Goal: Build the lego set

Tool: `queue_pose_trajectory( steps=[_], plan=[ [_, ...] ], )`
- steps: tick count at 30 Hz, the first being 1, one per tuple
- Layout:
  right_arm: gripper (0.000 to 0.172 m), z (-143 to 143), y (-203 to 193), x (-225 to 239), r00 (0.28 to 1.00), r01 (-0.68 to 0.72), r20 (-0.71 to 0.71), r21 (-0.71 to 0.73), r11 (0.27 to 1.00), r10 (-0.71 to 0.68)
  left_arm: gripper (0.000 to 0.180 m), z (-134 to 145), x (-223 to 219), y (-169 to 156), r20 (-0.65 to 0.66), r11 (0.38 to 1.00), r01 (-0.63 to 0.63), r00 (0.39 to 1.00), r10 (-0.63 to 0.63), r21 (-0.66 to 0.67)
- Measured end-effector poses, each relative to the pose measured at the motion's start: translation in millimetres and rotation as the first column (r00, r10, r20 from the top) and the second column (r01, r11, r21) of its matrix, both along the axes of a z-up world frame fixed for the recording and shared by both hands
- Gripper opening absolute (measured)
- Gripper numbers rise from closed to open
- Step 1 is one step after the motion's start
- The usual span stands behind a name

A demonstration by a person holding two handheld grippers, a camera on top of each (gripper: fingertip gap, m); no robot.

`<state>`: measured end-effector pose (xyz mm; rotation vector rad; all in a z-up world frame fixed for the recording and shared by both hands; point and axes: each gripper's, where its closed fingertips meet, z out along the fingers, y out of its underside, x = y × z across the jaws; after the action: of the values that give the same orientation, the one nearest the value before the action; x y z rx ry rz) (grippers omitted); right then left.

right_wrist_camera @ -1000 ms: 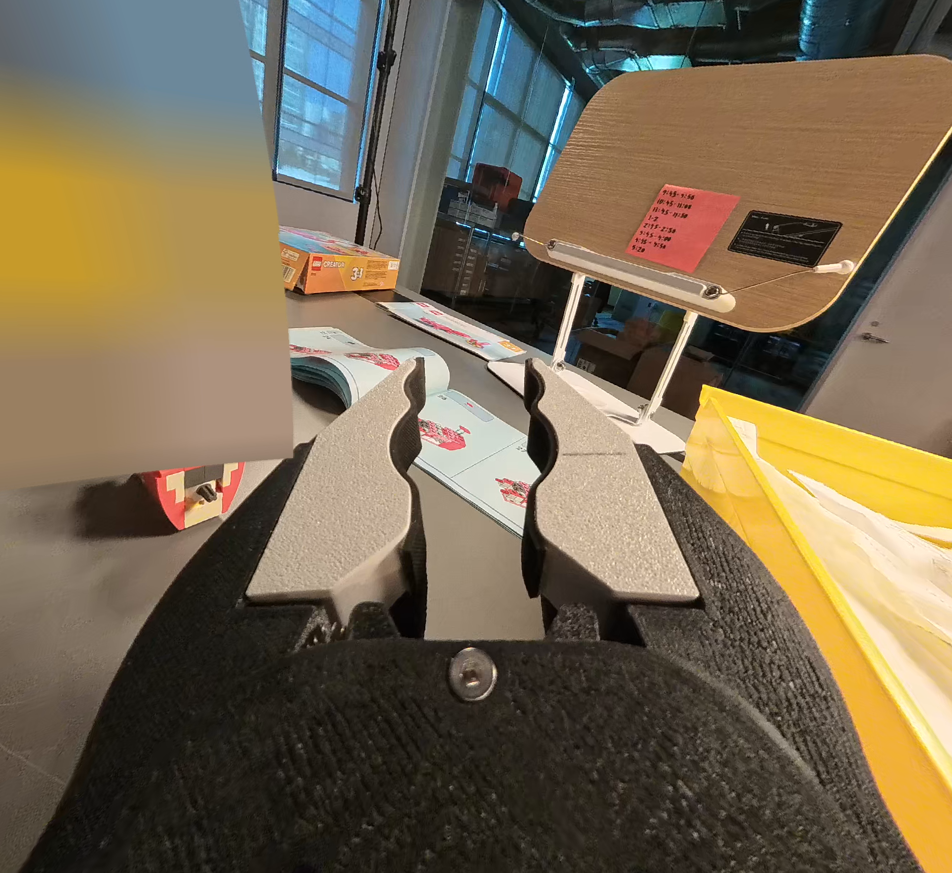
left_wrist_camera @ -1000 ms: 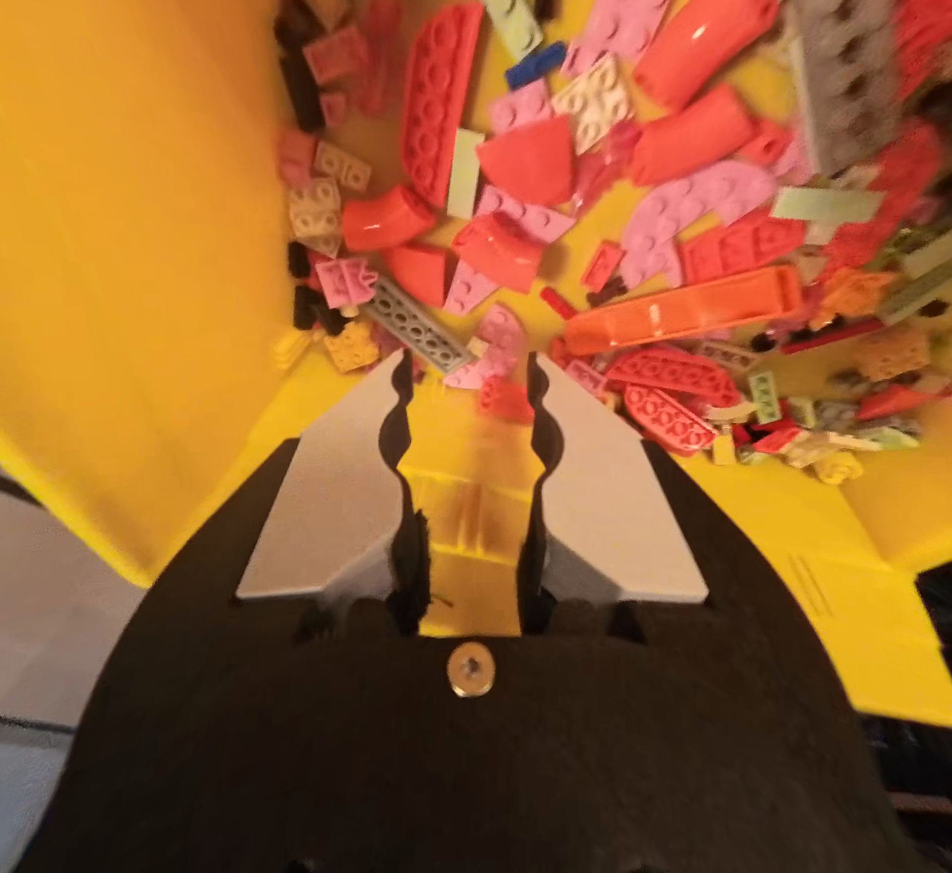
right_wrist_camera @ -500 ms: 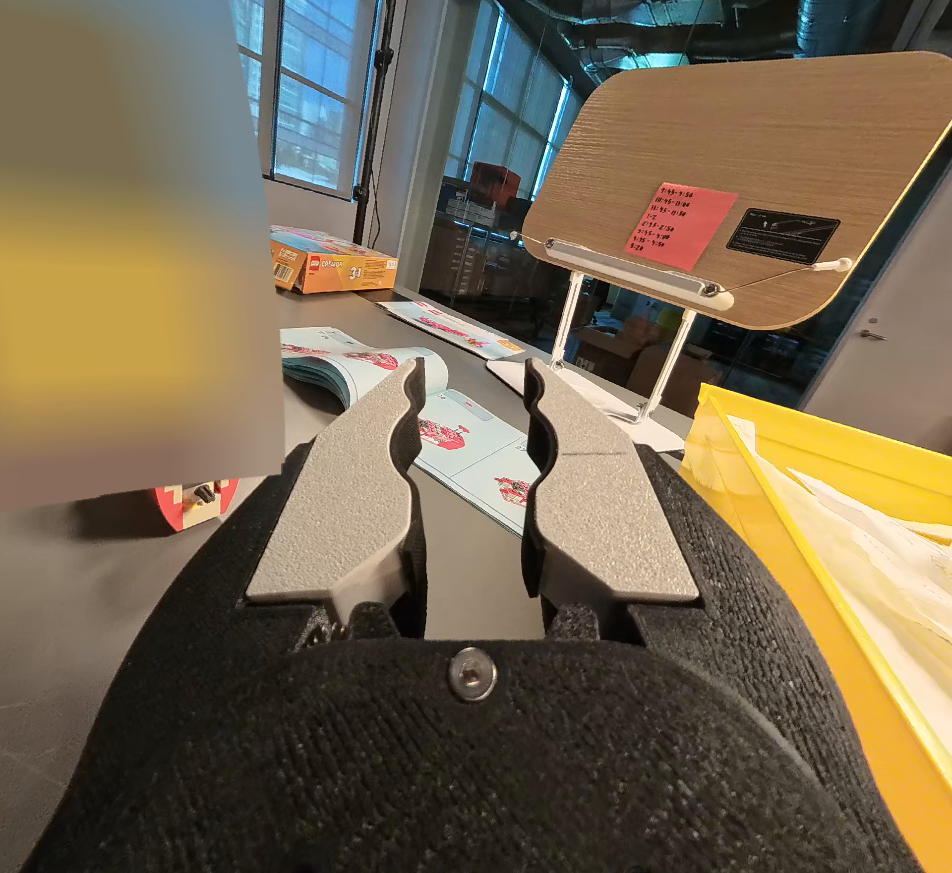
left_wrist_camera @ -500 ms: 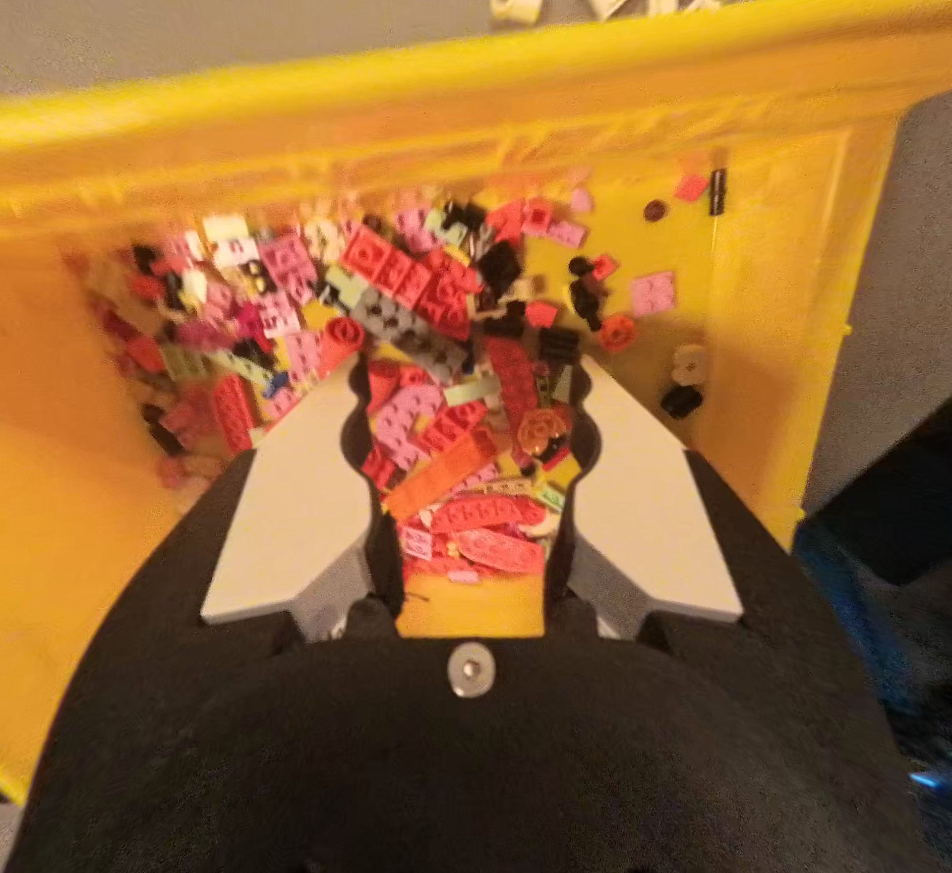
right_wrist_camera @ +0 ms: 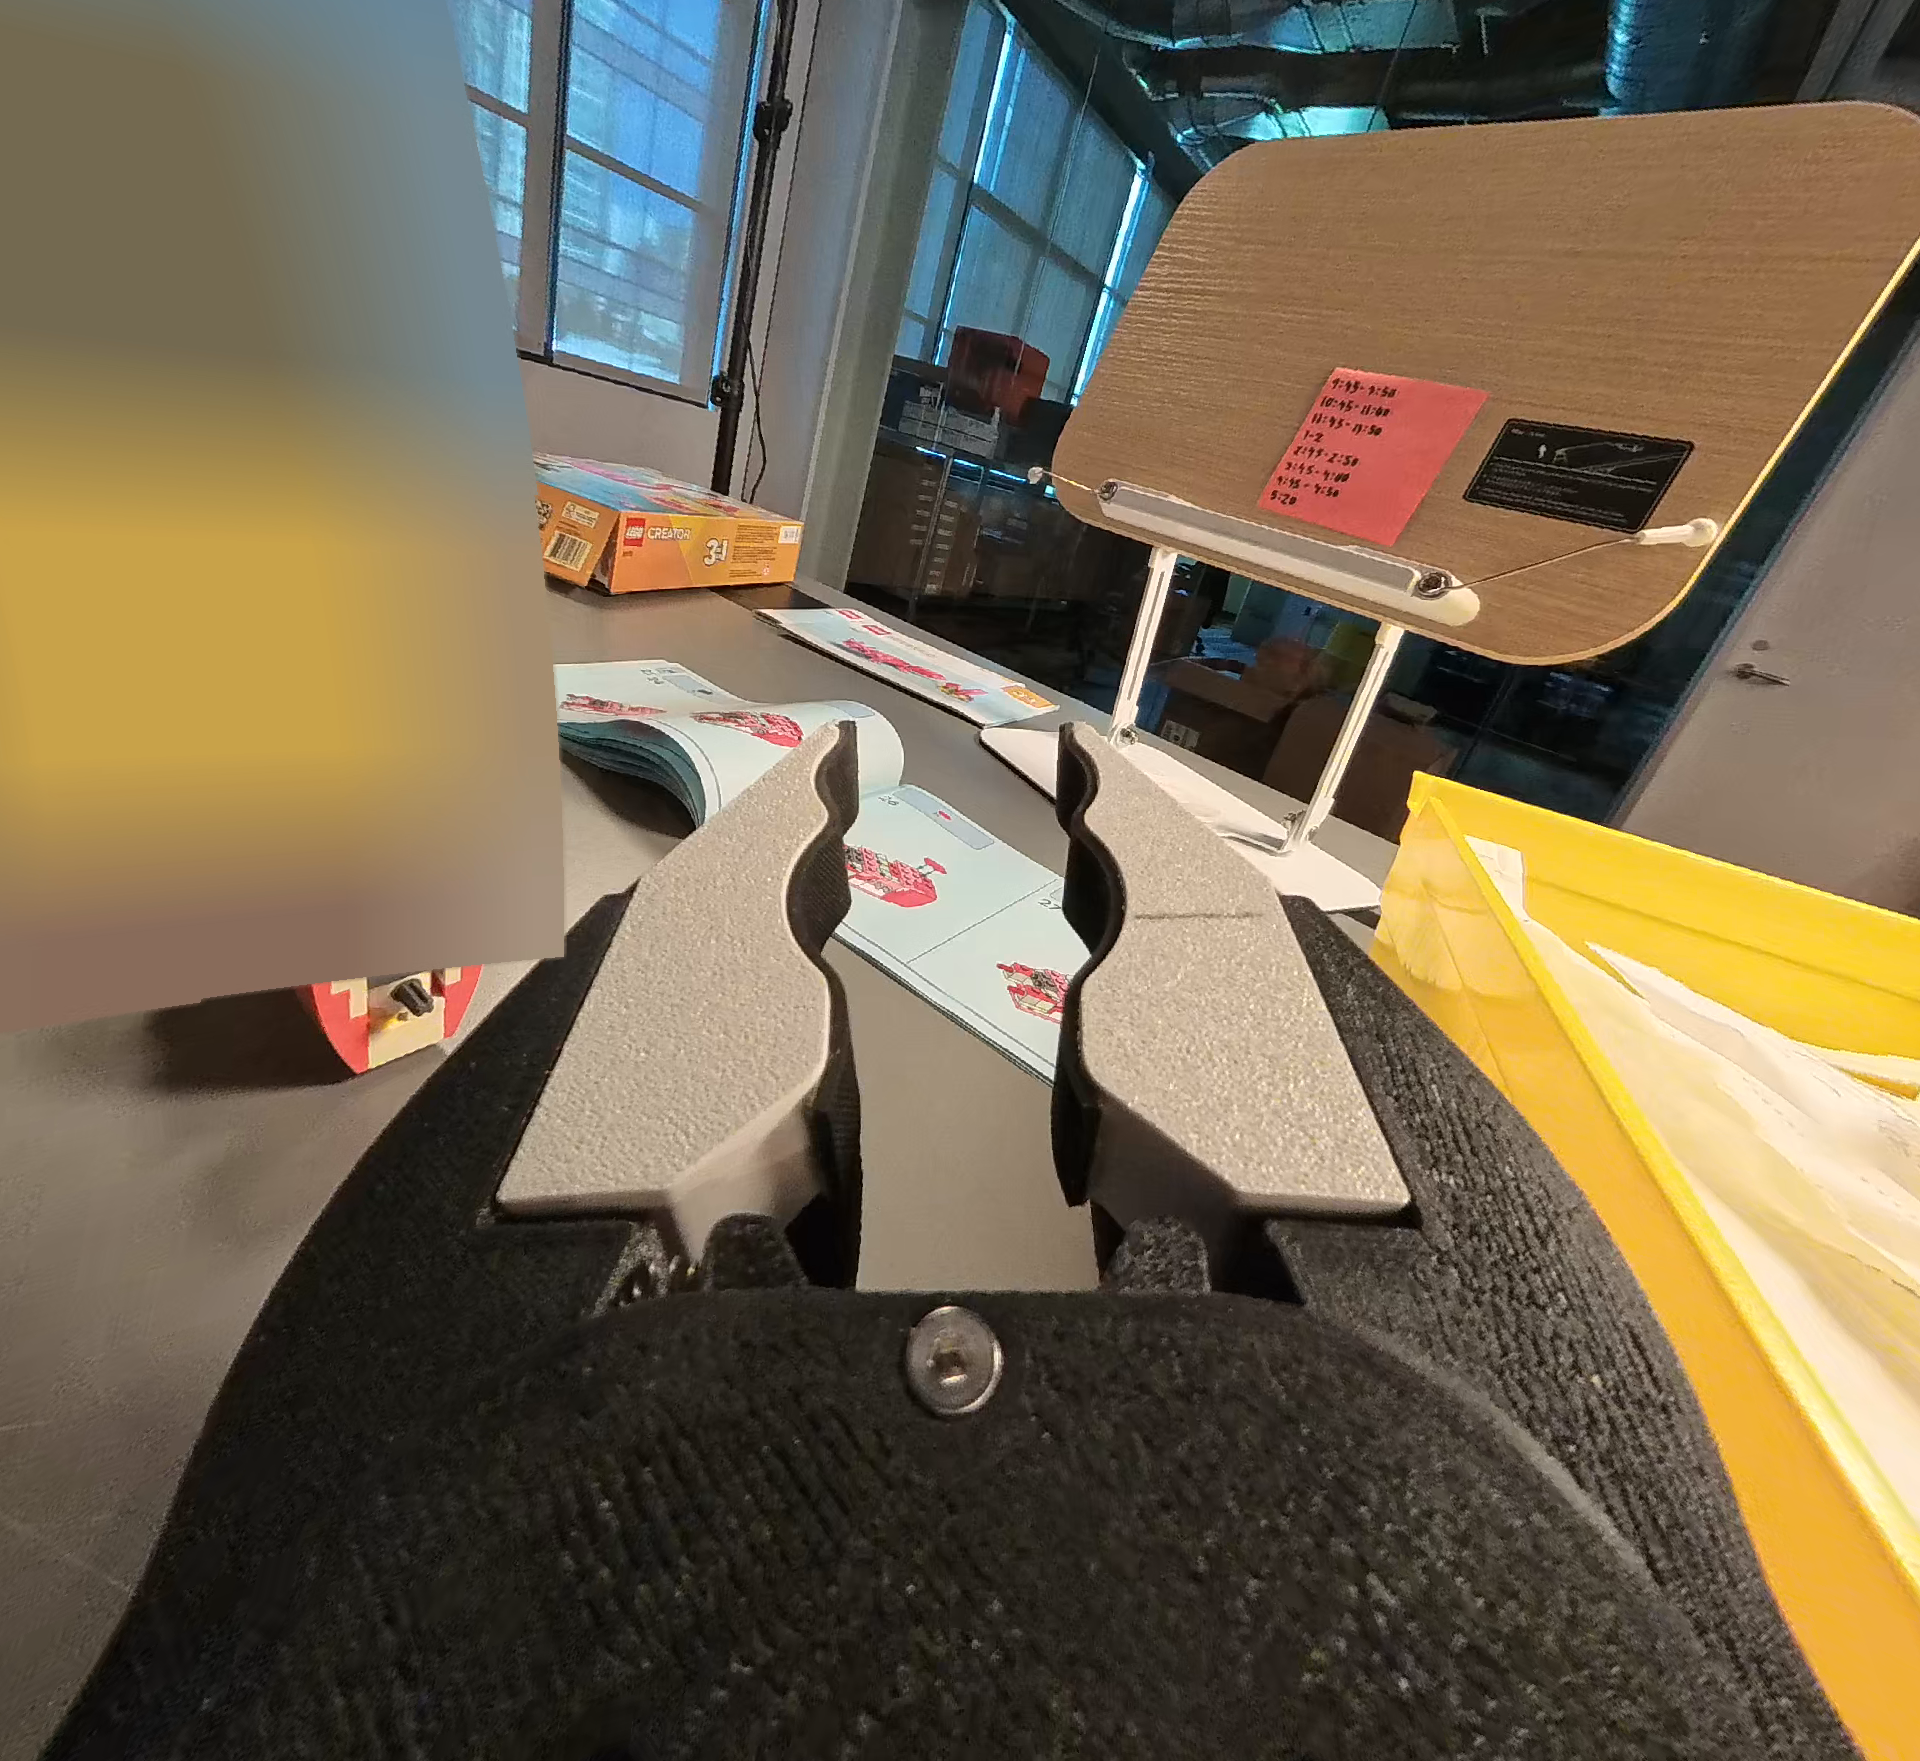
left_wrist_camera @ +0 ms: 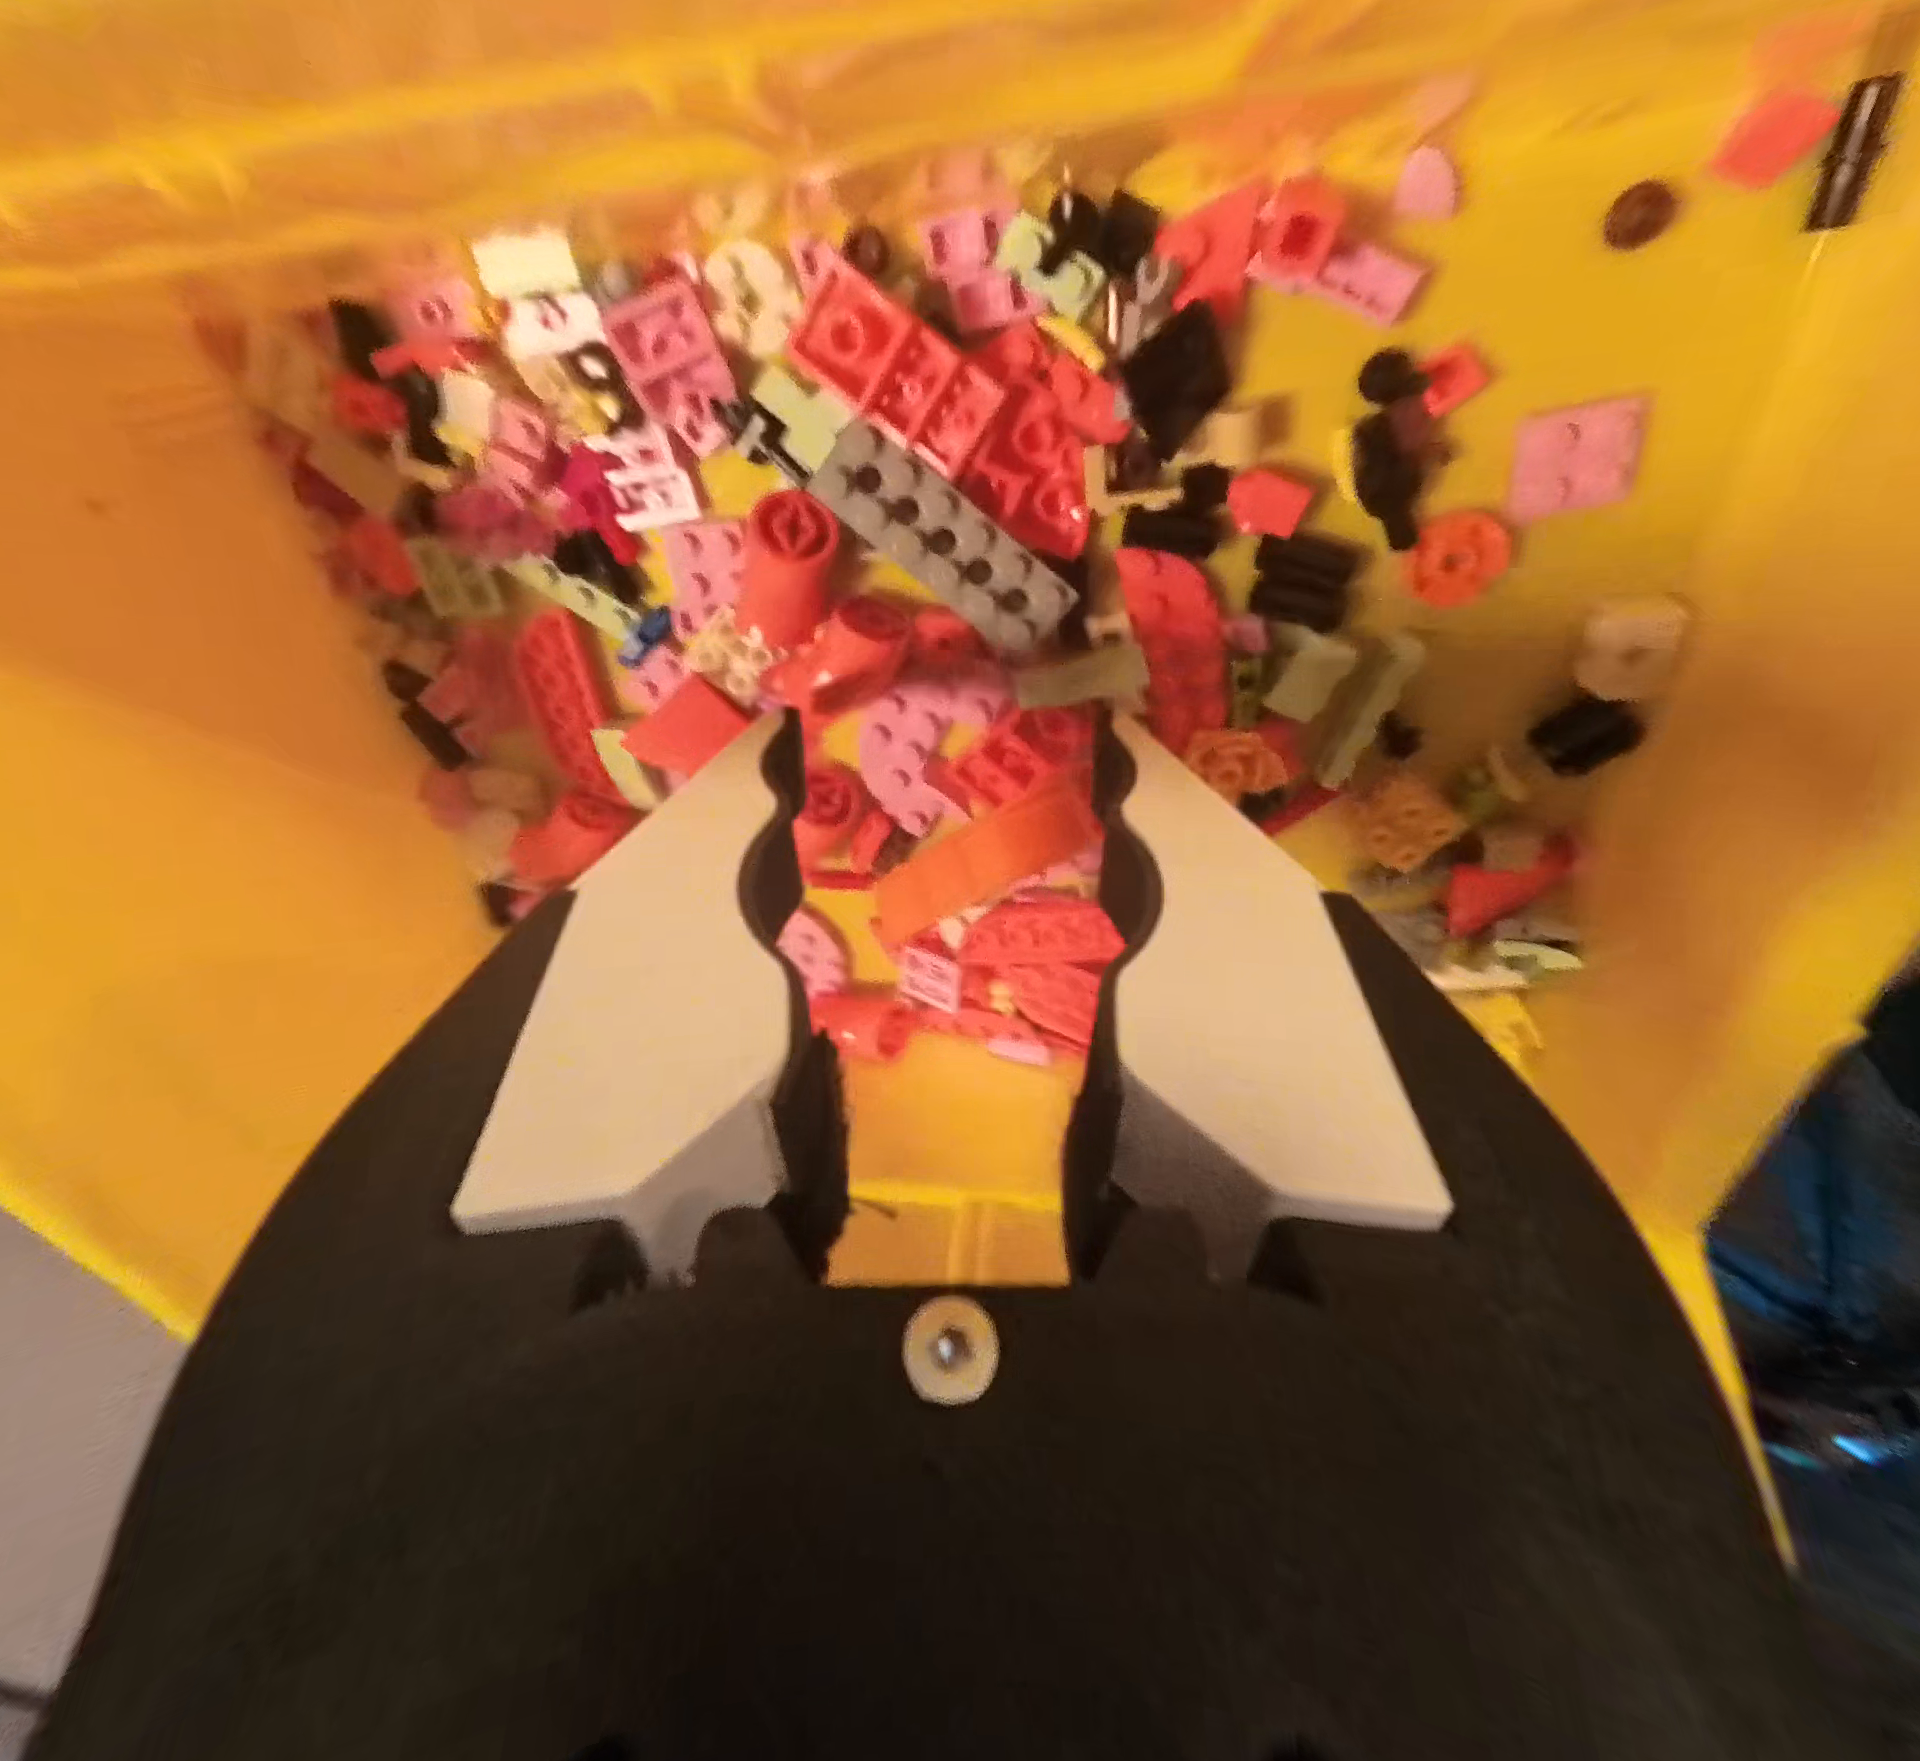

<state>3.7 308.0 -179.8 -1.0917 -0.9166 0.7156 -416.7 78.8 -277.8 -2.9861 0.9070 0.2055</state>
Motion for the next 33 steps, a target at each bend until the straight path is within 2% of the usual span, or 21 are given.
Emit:
queue_pose_trajectory(
  steps=[2,4,6,8,11,13,15,18,20,22,25,28,31,33],
  plan=[
    [0.037,0.0,0.0,-0.1,1.000,-0.001,0.000,0.000,1.000,0.001,0.064,-1.6,-2.1,-11.8,0.028,0.996,-0.063,0.997,0.065,-0.062],
    [0.037,-0.1,-0.1,-0.1,1.000,-0.001,0.000,0.000,1.000,0.001,0.076,-2.2,-11.0,-18.1,-0.001,0.991,-0.108,0.994,0.108,-0.085],
    [0.037,-0.1,-0.1,-0.1,1.000,-0.001,0.000,0.001,1.000,0.001,0.080,-2.1,-16.0,-23.9,-0.017,0.985,-0.132,0.991,0.131,-0.109],
    [0.037,-0.1,-0.1,-0.1,1.000,-0.001,0.001,0.001,1.000,0.001,0.074,-1.7,-22.4,-20.4,-0.036,0.987,-0.136,0.990,0.134,-0.083],
    [0.037,-0.1,-0.1,-0.1,1.000,0.000,0.001,0.001,1.000,0.000,0.052,3.2,-44.2,-6.6,-0.121,0.990,-0.139,0.983,0.139,0.011],
    [0.037,0.0,-0.1,0.0,1.000,0.000,0.000,0.001,1.000,0.000,0.051,9.5,-58.0,2.0,-0.141,0.981,-0.181,0.972,0.189,0.071],
    [0.037,0.0,-0.2,-0.1,1.000,0.000,0.000,0.001,1.000,0.000,0.054,16.5,-65.1,17.3,-0.080,0.956,-0.246,0.962,0.261,0.160],
    [0.037,0.0,-0.2,-0.2,1.000,0.000,0.001,0.001,1.000,0.000,0.043,32.1,-75.2,51.9,0.078,0.858,-0.386,0.921,0.383,0.340],
    [0.037,0.1,-0.1,-0.1,1.000,0.000,0.000,0.000,1.000,0.000,0.035,35.9,-75.5,68.3,0.188,0.807,-0.456,0.890,0.416,0.375],
    [0.037,0.1,0.3,0.1,1.000,0.001,-0.001,-0.002,1.000,-0.001,0.026,31.9,-72.9,78.6,0.264,0.791,-0.499,0.865,0.427,0.353],
    [0.037,0.3,0.4,0.3,1.000,0.000,-0.003,-0.005,1.000,0.000,0.027,20.9,-59.6,90.8,0.364,0.797,-0.531,0.831,0.421,0.289],
    [0.037,0.5,0.6,0.4,1.000,-0.001,-0.005,-0.008,1.000,0.001,0.040,14.3,-39.0,97.4,0.444,0.826,-0.514,0.811,0.380,0.231],
    [0.037,0.5,0.8,0.5,1.000,-0.002,-0.007,-0.011,1.000,0.002,0.052,5.0,-32.6,93.6,0.392,0.862,-0.462,0.847,0.360,0.207],
    [0.037,0.6,0.9,0.7,1.000,-0.003,-0.009,-0.013,1.000,0.003,0.054,-2.3,-29.9,86.9,0.337,0.891,-0.416,0.878,0.340,0.184]
  ],
)
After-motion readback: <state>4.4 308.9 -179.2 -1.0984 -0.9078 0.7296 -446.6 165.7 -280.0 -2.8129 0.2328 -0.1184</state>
